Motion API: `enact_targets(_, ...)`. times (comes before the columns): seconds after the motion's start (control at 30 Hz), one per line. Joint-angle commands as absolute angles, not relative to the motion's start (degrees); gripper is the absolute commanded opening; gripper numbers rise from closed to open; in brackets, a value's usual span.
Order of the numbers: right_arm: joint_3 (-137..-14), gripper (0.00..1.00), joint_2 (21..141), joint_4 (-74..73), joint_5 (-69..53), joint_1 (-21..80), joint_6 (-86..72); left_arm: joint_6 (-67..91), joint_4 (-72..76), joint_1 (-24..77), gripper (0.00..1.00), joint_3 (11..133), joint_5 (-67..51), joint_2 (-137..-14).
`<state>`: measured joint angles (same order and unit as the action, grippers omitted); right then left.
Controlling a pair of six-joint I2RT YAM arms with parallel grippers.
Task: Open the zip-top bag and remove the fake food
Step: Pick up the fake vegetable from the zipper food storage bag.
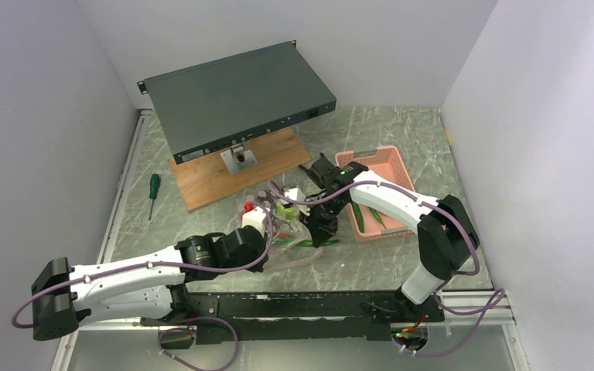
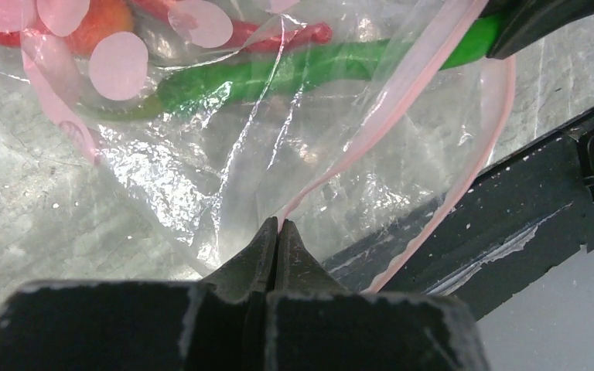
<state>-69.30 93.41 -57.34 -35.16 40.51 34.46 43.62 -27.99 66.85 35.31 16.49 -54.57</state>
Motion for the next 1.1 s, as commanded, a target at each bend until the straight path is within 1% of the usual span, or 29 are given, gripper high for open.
enact_targets(0.0,-65.3,0.00,93.2,-49.7,-25.4,41.1,34.4,43.9,-23.1,67.1,0.00,34.9,15.4,-56.0)
enact_targets(0.13,-64.5,0.00,94.3,-47.6,-23.4,41.2,34.6,43.5,-20.2,67.1,0.00,36.1,13.9,-59.9)
enact_targets(0.2,-64.4,0.07,94.0,-48.2,-24.3,41.2,35.2,43.6,-19.4,67.1,0.00,36.3,13.4,-61.8)
enact_targets(0.27,-64.2,0.15,93.3,-49.5,-25.5,41.2,36.3,43.8,-18.8,67.1,0.00,36.3,13.1,-63.0)
enact_targets(0.43,-64.8,0.35,88.4,-56.1,-29.1,41.1,40.0,44.5,-18.2,67.1,0.00,35.9,13.3,-63.1)
enact_targets(0.53,-65.1,0.41,85.7,-58.9,-30.3,41.1,41.7,44.6,-17.8,67.1,0.00,35.5,13.2,-62.8)
enact_targets(0.6,-64.1,0.43,84.1,-58.9,-30.2,41.0,42.0,44.7,-17.4,67.1,0.00,35.5,13.1,-62.5)
enact_targets(0.77,-59.4,0.43,82.4,-54.4,-28.2,41.1,39.4,44.7,-16.0,67.1,0.00,35.1,12.6,-61.6)
enact_targets(0.93,-55.7,0.46,79.7,-47.1,-21.9,41.1,34.6,45.1,-15.5,67.1,0.00,34.3,12.4,-60.5)
enact_targets(1.07,-54.2,0.47,79.6,-45.2,-20.5,40.3,33.1,45.3,-14.6,67.1,0.00,33.6,12.2,-60.0)
